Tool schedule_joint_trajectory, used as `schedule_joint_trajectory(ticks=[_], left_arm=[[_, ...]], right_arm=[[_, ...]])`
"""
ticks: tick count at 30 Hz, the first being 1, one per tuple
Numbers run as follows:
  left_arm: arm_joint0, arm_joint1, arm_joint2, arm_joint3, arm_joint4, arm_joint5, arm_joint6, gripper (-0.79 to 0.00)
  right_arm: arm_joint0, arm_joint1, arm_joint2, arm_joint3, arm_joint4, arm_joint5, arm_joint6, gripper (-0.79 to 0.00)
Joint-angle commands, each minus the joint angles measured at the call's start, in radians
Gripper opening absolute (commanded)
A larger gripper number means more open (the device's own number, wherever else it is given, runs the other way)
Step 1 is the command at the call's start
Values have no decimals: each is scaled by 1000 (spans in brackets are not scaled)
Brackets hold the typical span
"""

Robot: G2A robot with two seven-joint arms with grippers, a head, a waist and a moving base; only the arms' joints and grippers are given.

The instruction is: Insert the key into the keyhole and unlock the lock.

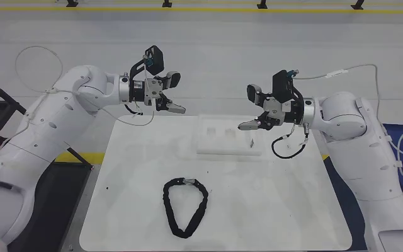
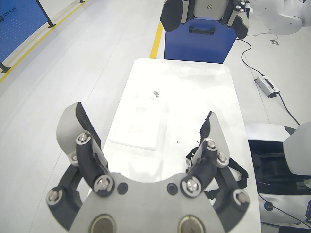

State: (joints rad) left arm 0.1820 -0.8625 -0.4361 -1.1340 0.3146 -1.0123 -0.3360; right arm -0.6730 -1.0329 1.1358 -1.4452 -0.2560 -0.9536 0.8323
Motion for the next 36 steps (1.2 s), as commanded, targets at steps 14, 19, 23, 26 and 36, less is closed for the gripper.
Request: schedule_joint_trajectory(ticks=[14,19,23,26,36], left_arm=[[0,0,0,0,0,0,0,-1],[0,0,0,0,0,0,0,0],[0,0,0,0,0,0,0,-1],[0,0,0,0,0,0,0,0],[0,0,0,0,0,0,0,0]], right_arm=[[0,0,0,0,0,0,0,-1],[0,0,0,0,0,0,0,0],[0,0,0,0,0,0,0,-1],[-12,1,0,2,-13,23,-14,0],[-19,-10,-69,161,-84,102,-66,0]])
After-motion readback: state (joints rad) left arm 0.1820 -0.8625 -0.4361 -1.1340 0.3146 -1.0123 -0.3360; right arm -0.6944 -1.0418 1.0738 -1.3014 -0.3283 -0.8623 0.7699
